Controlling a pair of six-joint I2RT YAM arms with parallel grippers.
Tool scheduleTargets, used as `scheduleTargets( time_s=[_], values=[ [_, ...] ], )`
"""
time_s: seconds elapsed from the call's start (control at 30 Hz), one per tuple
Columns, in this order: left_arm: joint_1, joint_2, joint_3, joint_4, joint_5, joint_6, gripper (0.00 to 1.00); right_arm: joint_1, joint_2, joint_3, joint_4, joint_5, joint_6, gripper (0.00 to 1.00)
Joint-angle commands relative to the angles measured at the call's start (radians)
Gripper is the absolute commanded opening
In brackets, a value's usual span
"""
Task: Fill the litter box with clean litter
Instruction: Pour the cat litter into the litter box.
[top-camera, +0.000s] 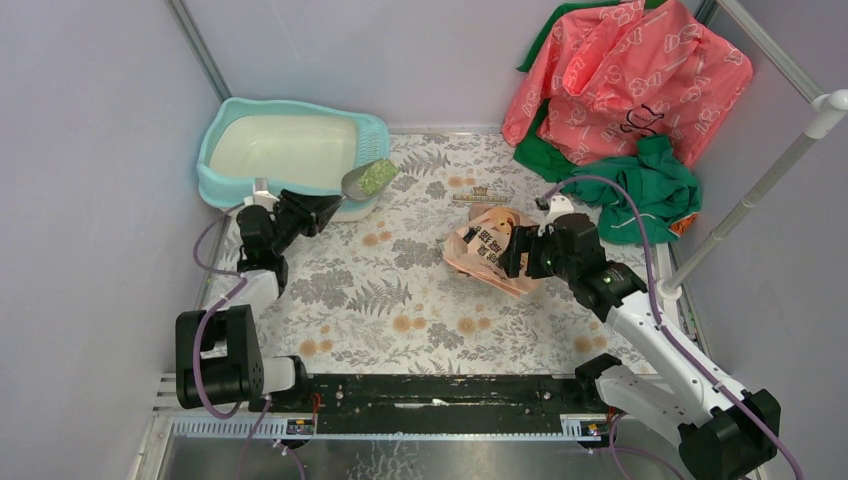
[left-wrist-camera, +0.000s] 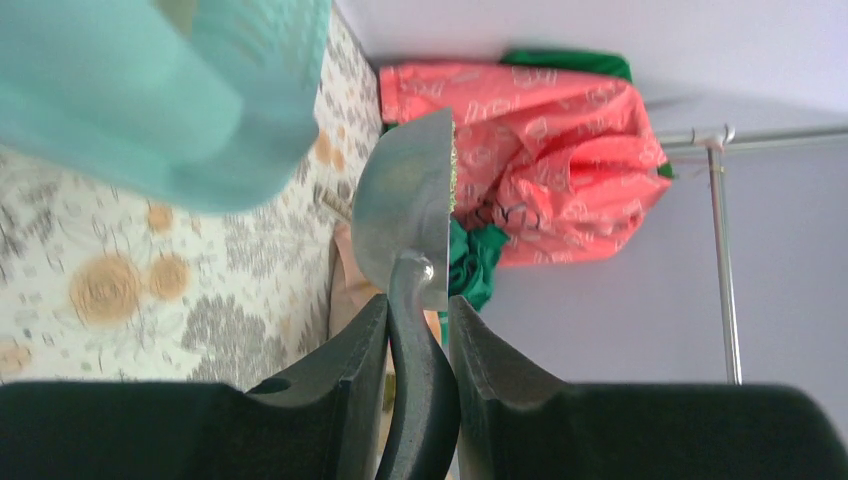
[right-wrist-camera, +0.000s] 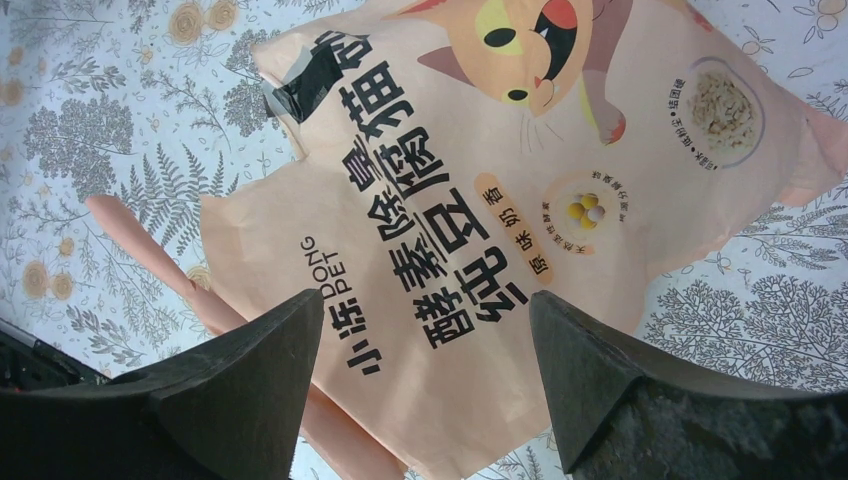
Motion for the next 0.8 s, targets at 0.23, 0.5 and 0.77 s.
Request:
scheduleTargets(
  time_s=[0.23, 0.5, 0.77],
  values=[
    [0.097, 0.098, 0.318, -0.162, -0.096, 0.142, 0.00, -0.004, -0.039, -0.041, 0.074, -0.082, 0.021, 0.82],
    [0.100, 0.160, 0.440, -0.307, -0.256, 0.294, 0.00, -0.004, -0.050, -0.053, 0.091, -0.127, 0.038, 0.82],
    [0.086, 0.215, 0.611, -0.497, -0.415, 0.457, 0.00, -0.004, -0.064, -0.083, 0.117, -0.156, 0.053, 0.82]
  ],
)
